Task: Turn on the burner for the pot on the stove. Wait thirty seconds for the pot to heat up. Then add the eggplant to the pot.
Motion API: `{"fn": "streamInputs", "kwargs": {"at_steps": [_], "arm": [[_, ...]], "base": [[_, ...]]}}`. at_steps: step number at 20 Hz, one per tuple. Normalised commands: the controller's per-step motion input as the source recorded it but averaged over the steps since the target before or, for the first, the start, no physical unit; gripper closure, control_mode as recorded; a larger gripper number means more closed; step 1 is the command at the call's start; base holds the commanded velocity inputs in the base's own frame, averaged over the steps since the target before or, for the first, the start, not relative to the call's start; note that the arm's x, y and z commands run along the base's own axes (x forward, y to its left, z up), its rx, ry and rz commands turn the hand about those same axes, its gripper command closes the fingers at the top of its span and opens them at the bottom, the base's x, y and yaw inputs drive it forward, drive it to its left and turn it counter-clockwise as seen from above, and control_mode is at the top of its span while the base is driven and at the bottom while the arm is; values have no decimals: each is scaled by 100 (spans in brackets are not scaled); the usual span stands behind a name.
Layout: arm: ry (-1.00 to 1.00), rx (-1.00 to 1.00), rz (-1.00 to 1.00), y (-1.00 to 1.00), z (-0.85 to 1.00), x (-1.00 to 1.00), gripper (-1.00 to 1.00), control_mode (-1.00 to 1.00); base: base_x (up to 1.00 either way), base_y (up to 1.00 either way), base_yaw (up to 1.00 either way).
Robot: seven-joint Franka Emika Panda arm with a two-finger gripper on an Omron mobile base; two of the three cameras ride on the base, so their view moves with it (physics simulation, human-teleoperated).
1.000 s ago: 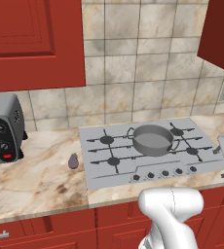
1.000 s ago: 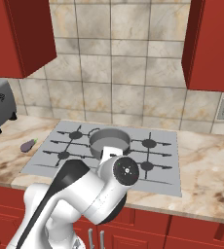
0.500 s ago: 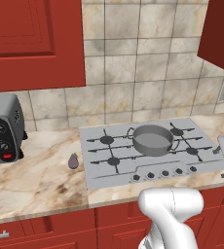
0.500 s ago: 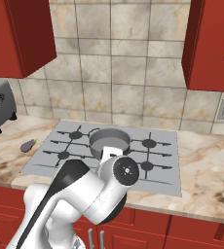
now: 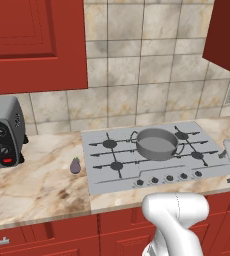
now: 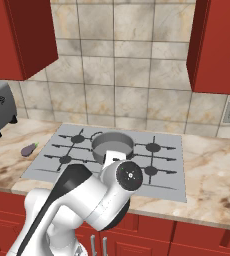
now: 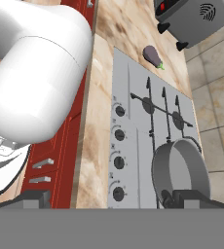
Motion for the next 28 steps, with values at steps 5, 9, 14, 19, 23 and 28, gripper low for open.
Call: {"fn": "streamInputs", "kwargs": {"at_steps": [5, 9, 14, 19, 23, 28], "arm": [[0, 0, 0, 0, 0, 0, -100, -100], [0, 0, 0, 0, 0, 0, -100, -100], [0, 0, 0, 0, 0, 0, -100, -100], [0, 0, 0, 0, 0, 0, -100, -100], [0, 0, 0, 0, 0, 0, -100, -100], [0, 0, 0, 0, 0, 0, -100, -100]], "base": [[0, 0, 0], [0, 0, 0], [0, 0, 0], [0, 0, 0], [0, 0, 0], [0, 0, 0]]}}
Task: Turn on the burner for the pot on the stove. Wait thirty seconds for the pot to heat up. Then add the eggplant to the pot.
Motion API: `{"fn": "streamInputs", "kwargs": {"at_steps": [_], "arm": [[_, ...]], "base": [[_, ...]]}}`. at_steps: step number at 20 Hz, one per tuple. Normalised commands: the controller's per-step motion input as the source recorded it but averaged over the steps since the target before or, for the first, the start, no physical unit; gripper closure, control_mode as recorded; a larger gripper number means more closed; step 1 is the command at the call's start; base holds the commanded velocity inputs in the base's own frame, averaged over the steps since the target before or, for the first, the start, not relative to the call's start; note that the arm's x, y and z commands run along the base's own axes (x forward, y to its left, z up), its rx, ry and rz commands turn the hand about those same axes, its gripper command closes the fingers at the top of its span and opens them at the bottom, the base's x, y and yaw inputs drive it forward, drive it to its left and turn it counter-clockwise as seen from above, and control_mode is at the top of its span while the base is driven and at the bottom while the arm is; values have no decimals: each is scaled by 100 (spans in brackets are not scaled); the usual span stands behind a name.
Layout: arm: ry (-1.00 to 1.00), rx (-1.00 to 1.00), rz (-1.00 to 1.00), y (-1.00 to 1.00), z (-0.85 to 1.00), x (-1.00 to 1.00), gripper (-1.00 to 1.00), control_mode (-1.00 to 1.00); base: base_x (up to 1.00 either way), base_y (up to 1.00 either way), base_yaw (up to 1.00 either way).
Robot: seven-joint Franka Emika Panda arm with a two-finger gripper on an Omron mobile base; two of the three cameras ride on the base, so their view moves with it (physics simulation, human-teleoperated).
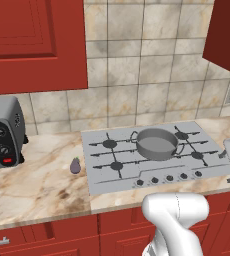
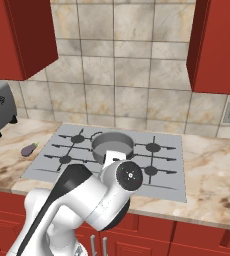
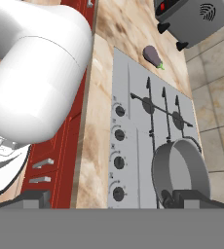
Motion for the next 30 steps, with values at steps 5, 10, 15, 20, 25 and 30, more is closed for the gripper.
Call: {"fn": "streamInputs", "kwargs": {"at_steps": [5, 10, 15, 20, 25, 30], "arm": [[0, 0, 0, 0, 0, 0, -100, -100], [0, 0, 0, 0, 0, 0, -100, -100], [0, 0, 0, 0, 0, 0, -100, -100], [0, 0, 0, 0, 0, 0, -100, -100], [0, 0, 0, 0, 0, 0, -100, -100], [0, 0, 0, 0, 0, 0, -100, -100]], "base": [[0, 0, 0], [0, 0, 0], [0, 0, 0], [0, 0, 0], [0, 0, 0], [0, 0, 0]]}}
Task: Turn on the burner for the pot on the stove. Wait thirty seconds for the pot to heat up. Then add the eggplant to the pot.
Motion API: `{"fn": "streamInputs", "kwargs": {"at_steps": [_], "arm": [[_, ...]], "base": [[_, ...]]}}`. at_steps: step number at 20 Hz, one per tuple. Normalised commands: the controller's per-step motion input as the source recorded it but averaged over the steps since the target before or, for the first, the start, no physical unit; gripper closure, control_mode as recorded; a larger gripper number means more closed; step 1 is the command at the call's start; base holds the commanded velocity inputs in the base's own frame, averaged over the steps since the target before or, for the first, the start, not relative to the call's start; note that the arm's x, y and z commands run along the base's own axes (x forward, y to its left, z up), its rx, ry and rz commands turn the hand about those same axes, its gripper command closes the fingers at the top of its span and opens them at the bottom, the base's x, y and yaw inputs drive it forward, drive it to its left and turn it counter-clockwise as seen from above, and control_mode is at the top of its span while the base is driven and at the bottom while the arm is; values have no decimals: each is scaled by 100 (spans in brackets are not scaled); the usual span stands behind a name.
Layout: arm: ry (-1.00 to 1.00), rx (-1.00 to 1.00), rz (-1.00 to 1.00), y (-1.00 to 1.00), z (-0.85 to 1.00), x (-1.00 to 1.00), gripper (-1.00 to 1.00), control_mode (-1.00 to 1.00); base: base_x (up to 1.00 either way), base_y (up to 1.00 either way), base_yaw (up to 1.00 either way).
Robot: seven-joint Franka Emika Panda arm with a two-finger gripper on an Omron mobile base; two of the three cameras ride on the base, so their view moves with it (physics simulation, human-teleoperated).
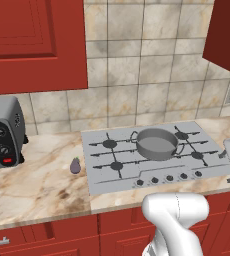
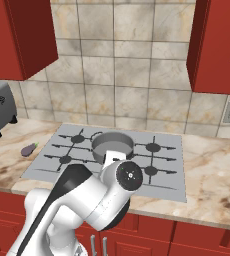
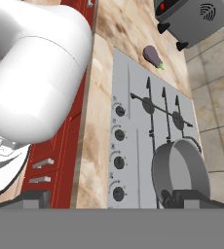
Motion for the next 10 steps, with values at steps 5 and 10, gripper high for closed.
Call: {"fn": "streamInputs", "kwargs": {"at_steps": [5, 10], "arm": [[0, 0, 0, 0, 0, 0, -100, -100], [0, 0, 0, 0, 0, 0, -100, -100]], "base": [[0, 0, 0], [0, 0, 0]]}}
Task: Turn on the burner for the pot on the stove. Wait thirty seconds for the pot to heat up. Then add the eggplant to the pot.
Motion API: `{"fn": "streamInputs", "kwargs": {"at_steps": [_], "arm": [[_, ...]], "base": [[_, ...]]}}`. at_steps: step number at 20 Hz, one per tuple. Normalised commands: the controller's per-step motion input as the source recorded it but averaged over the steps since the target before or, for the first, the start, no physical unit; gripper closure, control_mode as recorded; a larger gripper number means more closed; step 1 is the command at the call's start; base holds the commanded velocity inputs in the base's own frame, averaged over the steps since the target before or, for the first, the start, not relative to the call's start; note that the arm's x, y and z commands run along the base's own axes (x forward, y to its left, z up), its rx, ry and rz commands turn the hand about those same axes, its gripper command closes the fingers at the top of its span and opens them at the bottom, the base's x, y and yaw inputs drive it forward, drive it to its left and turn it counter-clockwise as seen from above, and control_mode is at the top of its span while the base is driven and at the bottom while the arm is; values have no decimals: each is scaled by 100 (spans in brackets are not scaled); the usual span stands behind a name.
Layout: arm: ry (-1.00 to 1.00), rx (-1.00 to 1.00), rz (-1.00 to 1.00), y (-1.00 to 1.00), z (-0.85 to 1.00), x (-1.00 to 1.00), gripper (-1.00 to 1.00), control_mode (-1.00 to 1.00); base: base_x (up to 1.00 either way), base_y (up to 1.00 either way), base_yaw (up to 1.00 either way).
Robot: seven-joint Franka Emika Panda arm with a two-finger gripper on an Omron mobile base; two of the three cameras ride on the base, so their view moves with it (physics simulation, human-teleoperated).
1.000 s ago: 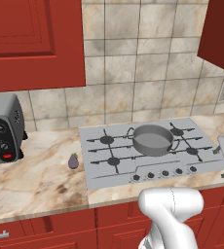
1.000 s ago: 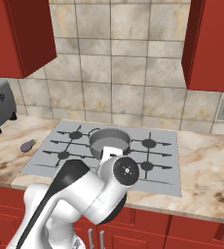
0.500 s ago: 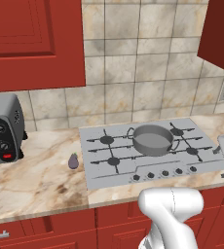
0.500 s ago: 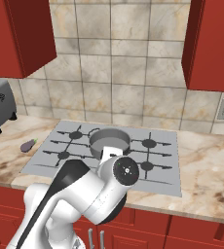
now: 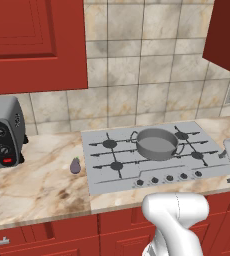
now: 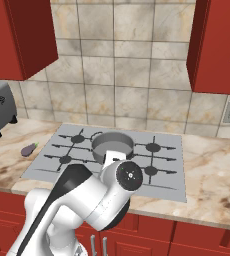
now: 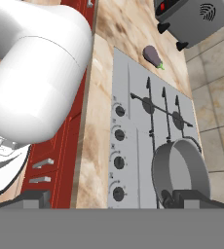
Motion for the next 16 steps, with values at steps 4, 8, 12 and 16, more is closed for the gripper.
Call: {"fn": "streamInputs", "kwargs": {"at_steps": [4, 8, 12, 16], "arm": [[0, 0, 0, 0, 0, 0, -100, -100], [0, 0, 0, 0, 0, 0, -100, -100], [0, 0, 0, 0, 0, 0, -100, -100], [0, 0, 0, 0, 0, 0, -100, -100]], "base": [[0, 0, 0], [0, 0, 0], [0, 0, 0], [0, 0, 0]]}}
